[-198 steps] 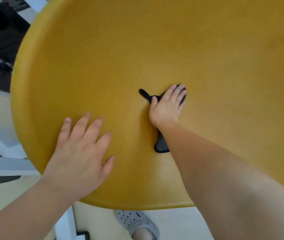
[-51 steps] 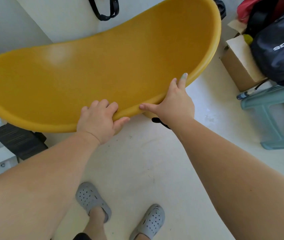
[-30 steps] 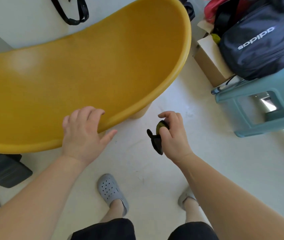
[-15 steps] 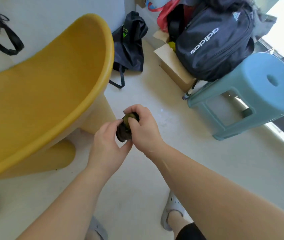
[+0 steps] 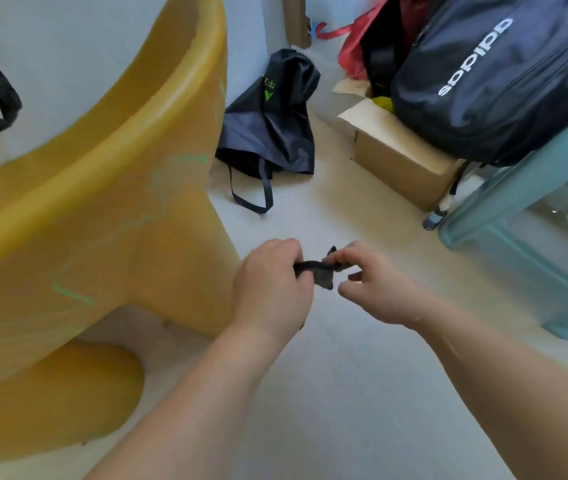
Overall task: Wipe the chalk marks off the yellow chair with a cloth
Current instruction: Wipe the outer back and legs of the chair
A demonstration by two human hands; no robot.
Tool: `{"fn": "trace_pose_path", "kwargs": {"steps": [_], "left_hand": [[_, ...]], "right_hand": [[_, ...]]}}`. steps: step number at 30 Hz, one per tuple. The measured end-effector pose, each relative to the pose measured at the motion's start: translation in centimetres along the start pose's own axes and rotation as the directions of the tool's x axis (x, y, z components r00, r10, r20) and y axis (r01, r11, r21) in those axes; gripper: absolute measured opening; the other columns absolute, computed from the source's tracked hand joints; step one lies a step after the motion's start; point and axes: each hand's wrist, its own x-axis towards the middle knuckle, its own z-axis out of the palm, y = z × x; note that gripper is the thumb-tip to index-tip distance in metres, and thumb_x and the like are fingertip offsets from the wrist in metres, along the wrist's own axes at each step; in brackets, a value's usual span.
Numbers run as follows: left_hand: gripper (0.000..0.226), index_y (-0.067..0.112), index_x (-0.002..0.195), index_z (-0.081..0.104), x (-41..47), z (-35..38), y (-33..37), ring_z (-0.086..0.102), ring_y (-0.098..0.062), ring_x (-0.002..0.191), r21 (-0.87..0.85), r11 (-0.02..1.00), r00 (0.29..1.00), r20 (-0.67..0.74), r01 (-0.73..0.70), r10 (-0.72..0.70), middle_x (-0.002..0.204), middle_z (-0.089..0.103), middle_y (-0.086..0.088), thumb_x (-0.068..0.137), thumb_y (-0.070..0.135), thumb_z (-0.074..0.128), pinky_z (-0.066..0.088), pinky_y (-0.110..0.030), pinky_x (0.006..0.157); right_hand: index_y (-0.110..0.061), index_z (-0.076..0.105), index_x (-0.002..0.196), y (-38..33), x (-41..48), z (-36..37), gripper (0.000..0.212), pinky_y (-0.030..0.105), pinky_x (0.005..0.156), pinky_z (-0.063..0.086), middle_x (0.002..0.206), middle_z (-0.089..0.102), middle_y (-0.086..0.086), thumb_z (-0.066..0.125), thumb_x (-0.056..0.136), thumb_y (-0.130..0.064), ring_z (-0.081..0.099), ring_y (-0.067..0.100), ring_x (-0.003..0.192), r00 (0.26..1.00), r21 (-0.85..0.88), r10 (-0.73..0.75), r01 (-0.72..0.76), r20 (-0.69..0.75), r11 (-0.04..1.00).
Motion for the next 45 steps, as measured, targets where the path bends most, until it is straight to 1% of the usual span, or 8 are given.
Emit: {"fn": "trace_pose_path", "kwargs": {"steps": [4, 9, 13, 24, 29, 32, 36, 45], "left_hand": [[0.022, 0.016, 0.067, 0.040, 1.5, 3.5, -3.0, 0.048, -0.028, 0.073, 0.076, 0.997, 0.999, -0.030, 0.032, -0.029, 0.072, 0.048, 0.000, 0.079, 0.014, 0.059, 0.044, -0.044, 0.061], [0.022, 0.019, 0.067, 0.048, 2.4, 1.7, -4.0, 0.057, -0.024, 0.072, 0.194, 0.980, 0.997, -0.066, 0.048, -0.036, 0.070, 0.057, 0.003, 0.080, 0.021, 0.066, 0.051, -0.045, 0.064], [0.017, 0.026, 0.084, 0.056, 1.5, -2.5, -1.7, 0.056, -0.018, 0.084, 0.405, 0.914, 0.999, 0.049, -0.017, -0.003, 0.087, 0.056, 0.010, 0.085, 0.037, 0.069, 0.051, -0.038, 0.072], [0.024, 0.011, 0.093, 0.070, 6.2, -15.2, 8.6, 0.058, -0.032, 0.090, 0.849, 0.350, 0.836, 0.177, -0.396, 0.519, 0.097, 0.064, -0.006, 0.092, 0.032, 0.059, 0.049, -0.048, 0.081], [0.052, 0.021, 0.141, 0.048, 12.3, -16.6, 9.7, 0.050, -0.029, 0.124, 0.854, 0.521, 0.980, -0.105, 0.000, 0.171, 0.135, 0.054, -0.008, 0.098, 0.050, 0.050, 0.040, -0.045, 0.107], [0.056, 0.007, 0.127, 0.058, 14.6, -15.4, 8.4, 0.060, -0.036, 0.107, 0.682, 0.661, 0.945, -0.295, 0.312, -0.141, 0.123, 0.064, -0.019, 0.103, 0.052, 0.039, 0.050, -0.049, 0.095], [0.054, -0.004, 0.095, 0.063, 15.0, -14.8, 8.3, 0.057, -0.037, 0.087, 0.784, 0.583, 0.965, -0.261, 0.214, -0.004, 0.092, 0.065, -0.022, 0.107, 0.039, 0.032, 0.048, -0.047, 0.080], [0.054, 0.001, 0.086, 0.060, 14.5, -15.3, 8.6, 0.059, -0.035, 0.079, 0.798, 0.569, 0.976, -0.213, 0.201, -0.045, 0.082, 0.062, -0.017, 0.107, 0.040, 0.031, 0.050, -0.046, 0.074]], "right_hand": [[-0.030, 0.073, 0.089, 4.0, 4.9, 4.3, 0.014, 0.032, 0.083, 0.052, 0.097, 0.065, -0.009, 0.071, 0.090, -0.016, 0.063, 0.005, 0.092, 0.979, 0.003, -0.086, 0.088, -0.186, 0.996], [-0.029, 0.073, 0.083, 2.2, 8.1, 5.7, 0.020, 0.031, 0.063, 0.052, 0.079, 0.070, -0.007, 0.065, 0.088, -0.011, 0.065, 0.014, 0.073, 0.897, 0.366, 0.023, 0.157, -0.442, 0.917], [-0.025, 0.074, 0.099, -1.7, 8.4, 5.3, 0.018, 0.027, 0.085, 0.053, 0.097, 0.070, -0.011, 0.065, 0.090, -0.011, 0.065, 0.006, 0.092, 0.825, 0.391, -0.051, 0.319, -0.562, 0.863], [-0.035, 0.065, 0.096, -8.8, 12.7, 5.1, 0.021, 0.046, 0.087, 0.055, 0.095, 0.071, -0.008, 0.061, 0.092, -0.015, 0.068, 0.017, 0.093, 0.780, 0.666, -0.113, 0.592, -0.616, 0.453], [-0.028, 0.065, 0.102, -9.4, 13.3, 4.9, 0.018, 0.042, 0.089, 0.054, 0.099, 0.068, -0.009, 0.060, 0.094, -0.012, 0.065, 0.015, 0.099, 0.778, 0.685, -0.135, 0.609, -0.613, 0.401], [-0.023, 0.065, 0.106, -9.5, 13.3, 5.0, 0.017, 0.040, 0.094, 0.052, 0.104, 0.064, -0.011, 0.061, 0.094, -0.011, 0.063, 0.013, 0.103, 0.760, 0.653, -0.202, 0.639, -0.618, 0.407], [-0.024, 0.064, 0.106, -8.4, 13.5, 5.2, 0.020, 0.031, 0.097, 0.048, 0.108, 0.061, -0.013, 0.061, 0.093, -0.009, 0.058, 0.009, 0.106, 0.777, 0.657, -0.216, 0.619, -0.591, 0.430], [-0.023, 0.061, 0.104, -7.4, 10.4, 4.9, 0.018, 0.023, 0.091, 0.046, 0.104, 0.057, -0.018, 0.059, 0.095, -0.008, 0.056, 0.005, 0.103, 0.807, 0.656, -0.210, 0.576, -0.553, 0.488]]}}
